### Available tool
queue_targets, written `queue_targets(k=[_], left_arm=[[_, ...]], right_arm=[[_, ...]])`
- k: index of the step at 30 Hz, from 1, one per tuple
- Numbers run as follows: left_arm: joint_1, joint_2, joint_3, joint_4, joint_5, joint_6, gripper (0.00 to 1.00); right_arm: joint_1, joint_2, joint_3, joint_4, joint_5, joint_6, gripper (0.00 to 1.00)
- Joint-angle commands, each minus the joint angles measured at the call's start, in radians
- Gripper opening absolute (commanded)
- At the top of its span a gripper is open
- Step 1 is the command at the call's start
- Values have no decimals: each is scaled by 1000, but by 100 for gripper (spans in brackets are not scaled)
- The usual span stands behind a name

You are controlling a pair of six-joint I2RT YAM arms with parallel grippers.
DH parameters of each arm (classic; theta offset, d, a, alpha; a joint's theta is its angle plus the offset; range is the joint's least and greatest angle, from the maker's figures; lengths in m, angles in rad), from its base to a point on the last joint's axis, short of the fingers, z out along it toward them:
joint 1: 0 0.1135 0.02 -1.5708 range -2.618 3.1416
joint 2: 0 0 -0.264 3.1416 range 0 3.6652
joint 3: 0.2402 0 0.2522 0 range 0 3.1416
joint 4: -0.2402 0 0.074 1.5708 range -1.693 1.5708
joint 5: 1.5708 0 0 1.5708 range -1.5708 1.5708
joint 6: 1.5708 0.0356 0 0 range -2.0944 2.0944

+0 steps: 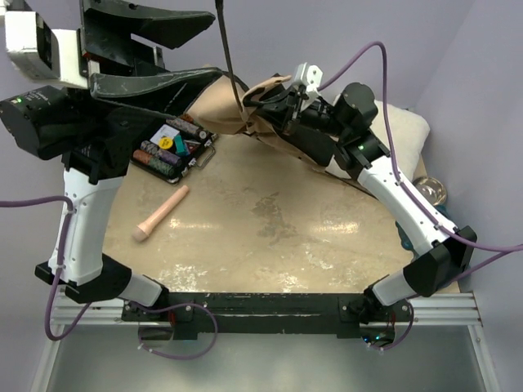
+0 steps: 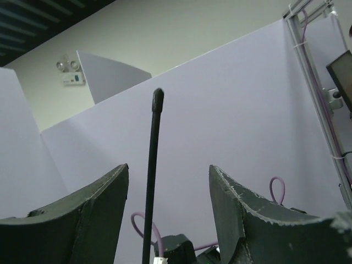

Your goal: Set up the pet tent

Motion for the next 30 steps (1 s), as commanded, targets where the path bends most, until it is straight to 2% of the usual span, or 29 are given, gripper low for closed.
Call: queue_targets(k=[1, 6, 11, 12, 13, 15, 17, 19, 23, 27, 30], left_arm=[[-30, 13, 61, 7, -23, -27, 62], [-42, 15, 52, -25, -20, -29, 61], [-43, 4, 21, -41, -13, -27, 52], [-44, -2, 12, -48, -13, -27, 41], [-44, -13, -2, -56, -11, -21, 25], [-43, -48, -80, -85, -13, -14, 0], [-43, -107, -196, -130, -19, -15, 0], [-43, -192, -384, -144, -11, 5, 0], [-7, -348, -705, -289, -34, 48, 0], [20, -431, -905, -438, -103, 117, 0], [51, -448, -976, -530, -141, 135, 0]], right_arm=[[16, -49, 7, 8, 43, -27, 0], [42, -48, 10, -17, 58, -48, 0], [55, -60, -11, -24, 67, -53, 0], [56, -63, -16, -27, 67, -55, 0], [58, -69, -23, -30, 67, -58, 0], [61, -82, -43, -38, 66, -67, 0], [67, -98, -65, -41, 61, -70, 0], [78, -114, -88, -40, 53, -65, 0], [113, -135, -126, -34, 38, -64, 0], [148, -137, -137, -32, 18, -62, 0], [180, -143, -141, -32, 1, -44, 0]])
